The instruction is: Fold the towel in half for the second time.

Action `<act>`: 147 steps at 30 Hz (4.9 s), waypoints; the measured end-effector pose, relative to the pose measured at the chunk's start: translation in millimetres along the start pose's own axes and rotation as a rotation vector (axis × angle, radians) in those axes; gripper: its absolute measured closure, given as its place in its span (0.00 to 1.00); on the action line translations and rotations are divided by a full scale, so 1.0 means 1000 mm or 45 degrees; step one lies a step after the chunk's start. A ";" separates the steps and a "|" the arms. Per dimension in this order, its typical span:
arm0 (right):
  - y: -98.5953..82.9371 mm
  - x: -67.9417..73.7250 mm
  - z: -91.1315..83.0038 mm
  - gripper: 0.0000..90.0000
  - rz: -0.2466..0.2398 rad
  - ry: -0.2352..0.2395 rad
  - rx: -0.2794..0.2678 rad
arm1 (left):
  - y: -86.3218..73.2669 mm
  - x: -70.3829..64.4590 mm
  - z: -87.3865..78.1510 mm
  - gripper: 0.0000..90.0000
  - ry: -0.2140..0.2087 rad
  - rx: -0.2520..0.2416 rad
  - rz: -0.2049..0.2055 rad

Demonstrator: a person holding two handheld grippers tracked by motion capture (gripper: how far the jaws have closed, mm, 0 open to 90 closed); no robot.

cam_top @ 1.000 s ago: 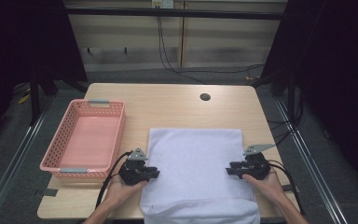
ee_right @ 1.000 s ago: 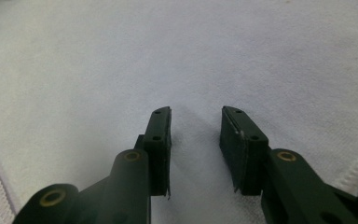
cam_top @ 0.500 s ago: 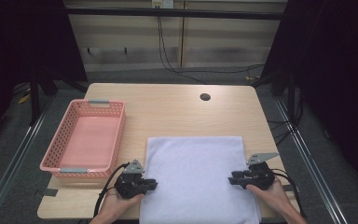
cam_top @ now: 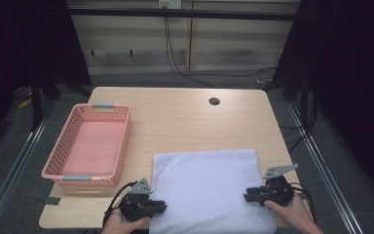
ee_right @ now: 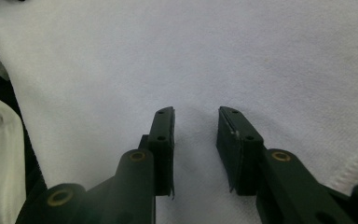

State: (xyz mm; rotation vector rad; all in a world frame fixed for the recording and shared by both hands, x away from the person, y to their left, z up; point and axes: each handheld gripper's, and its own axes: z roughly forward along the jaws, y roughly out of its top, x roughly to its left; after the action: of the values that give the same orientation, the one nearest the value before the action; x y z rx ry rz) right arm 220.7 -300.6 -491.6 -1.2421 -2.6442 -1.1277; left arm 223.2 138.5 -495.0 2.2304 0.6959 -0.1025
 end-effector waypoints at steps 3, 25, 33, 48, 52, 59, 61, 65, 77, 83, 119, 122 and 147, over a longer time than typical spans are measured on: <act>0.003 -0.004 -0.001 0.69 0.000 -0.012 -0.038 | 0.007 0.007 0.001 0.83 0.003 -0.024 -0.024; 0.067 -0.102 0.018 0.42 0.081 -0.356 -0.205 | 0.035 0.052 0.017 0.80 0.144 -0.073 -0.069; 0.066 -0.102 0.026 0.68 0.077 -0.349 -0.154 | 0.035 0.051 0.018 0.81 0.120 -0.074 -0.088; 0.060 -0.102 0.019 0.92 0.067 -0.330 -0.134 | 0.056 0.053 0.009 0.70 0.146 -0.163 -0.106; 0.059 -0.103 0.018 0.92 0.057 -0.323 -0.134 | 0.071 0.064 0.007 0.67 0.197 -0.229 -0.113; 0.055 -0.104 0.014 0.92 0.059 -0.324 -0.130 | 0.083 0.099 0.019 0.58 0.257 -0.180 -0.206; 0.052 -0.104 0.011 0.92 0.064 -0.321 -0.130 | 0.083 0.106 0.023 0.57 0.311 -0.164 -0.220; 0.048 -0.107 0.009 0.92 0.067 -0.305 -0.147 | 0.085 0.115 0.033 0.52 0.307 -0.135 -0.238; 0.049 -0.108 0.010 0.92 0.095 -0.283 -0.155 | 0.081 0.118 0.042 0.84 0.205 -0.108 -0.161; 0.053 -0.109 0.002 0.93 0.133 -0.229 -0.234 | 0.079 0.116 0.033 0.94 0.137 -0.192 -0.196; 0.148 -0.126 -0.048 0.94 0.103 -0.168 -0.569 | 0.163 0.146 -0.046 0.94 0.309 -0.462 -0.150; 0.155 -0.130 -0.050 0.94 0.112 -0.180 -0.580 | 0.167 0.147 -0.048 0.94 0.317 -0.490 -0.154; 0.059 -0.048 -0.072 0.93 -0.034 0.002 -0.572 | 0.078 0.054 -0.061 0.93 0.167 -0.461 -0.024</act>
State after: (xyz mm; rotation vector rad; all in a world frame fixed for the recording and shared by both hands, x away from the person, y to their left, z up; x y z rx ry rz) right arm 273.2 -351.2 -417.0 -1.2530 -2.4913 -1.7964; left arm 300.4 163.3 -416.7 1.8948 0.7419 0.1512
